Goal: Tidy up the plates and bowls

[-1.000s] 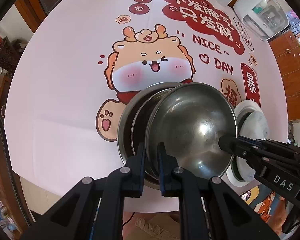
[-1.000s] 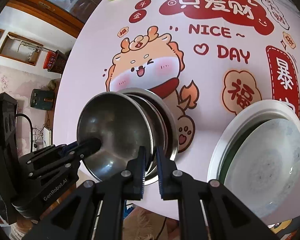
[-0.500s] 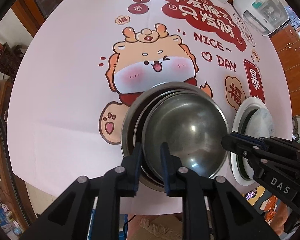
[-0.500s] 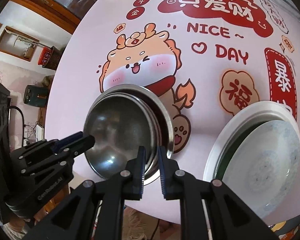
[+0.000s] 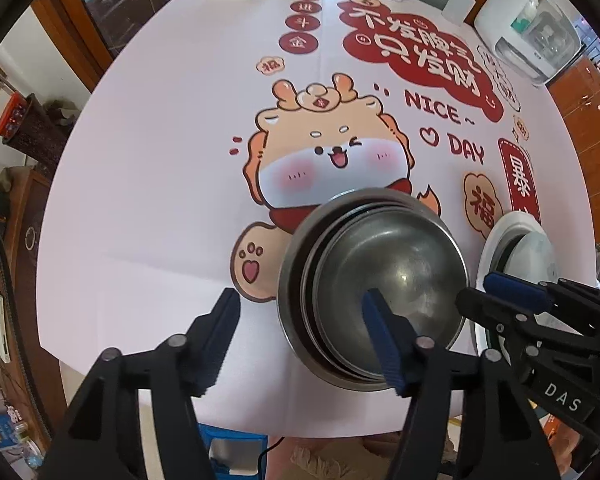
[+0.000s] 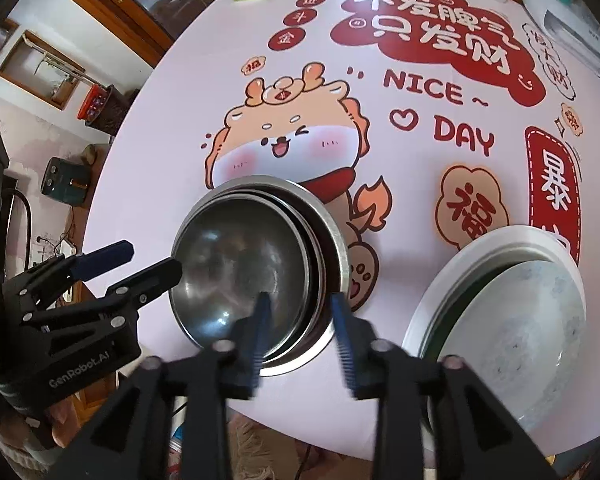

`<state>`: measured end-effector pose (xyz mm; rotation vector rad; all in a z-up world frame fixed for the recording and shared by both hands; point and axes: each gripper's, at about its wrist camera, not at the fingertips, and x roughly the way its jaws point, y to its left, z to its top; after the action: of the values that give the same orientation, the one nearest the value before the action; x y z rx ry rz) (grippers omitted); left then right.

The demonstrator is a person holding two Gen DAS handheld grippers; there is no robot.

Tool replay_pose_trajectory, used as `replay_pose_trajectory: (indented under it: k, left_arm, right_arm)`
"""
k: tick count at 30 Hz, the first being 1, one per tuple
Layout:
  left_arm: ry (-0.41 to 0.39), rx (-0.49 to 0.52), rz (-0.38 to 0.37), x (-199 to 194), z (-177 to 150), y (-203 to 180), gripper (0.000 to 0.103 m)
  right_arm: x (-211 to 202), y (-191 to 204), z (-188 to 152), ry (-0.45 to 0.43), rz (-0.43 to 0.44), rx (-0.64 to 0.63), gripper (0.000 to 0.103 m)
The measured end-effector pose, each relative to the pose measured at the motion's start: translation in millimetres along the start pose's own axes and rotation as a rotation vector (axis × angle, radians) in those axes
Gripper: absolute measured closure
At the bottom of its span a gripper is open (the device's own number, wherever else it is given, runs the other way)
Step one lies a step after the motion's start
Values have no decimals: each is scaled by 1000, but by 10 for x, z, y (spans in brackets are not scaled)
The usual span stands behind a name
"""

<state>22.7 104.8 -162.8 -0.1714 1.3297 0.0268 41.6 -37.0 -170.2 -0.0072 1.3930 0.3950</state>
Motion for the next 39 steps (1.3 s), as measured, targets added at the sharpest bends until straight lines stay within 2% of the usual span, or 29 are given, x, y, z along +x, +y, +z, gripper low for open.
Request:
replay_pose_trajectory:
  k: [6,10,13,16,21,25,29,39]
  left_arm:
    - [-22,-14,-19,-104,-1,30,37]
    - [-63,-11,-31,-203,-3,18,26]
    - [-99,-6,-37,-287,-10,14,24]
    - [-135,1,-38,-365,-8,2,24]
    - [-239,38,-14,-499,-31,-41,22]
    - [-283,53,-19,-499,-49,-61,19]
    - [-286,59,-10,-400,-62,-49,19]
    - [-219,35,-11,41,-78,55,19]
  right_arm:
    - [-67,-41,-25,-18,11,8,67]
    - [-123,-66,-58,-34,19,3,67]
    - [-175,-93,-76,-49,27,9,66]
    - [-258,-122,-86,-81,35,9,59]
    - [-362,-157,-115,-140,34,-1,47]
    - [-365,-151,-146,-160,24,-25,45]
    - [-286,-166,-177,-165,19,-31,45]
    - [35,-252,-179,-133,9,-25,45]
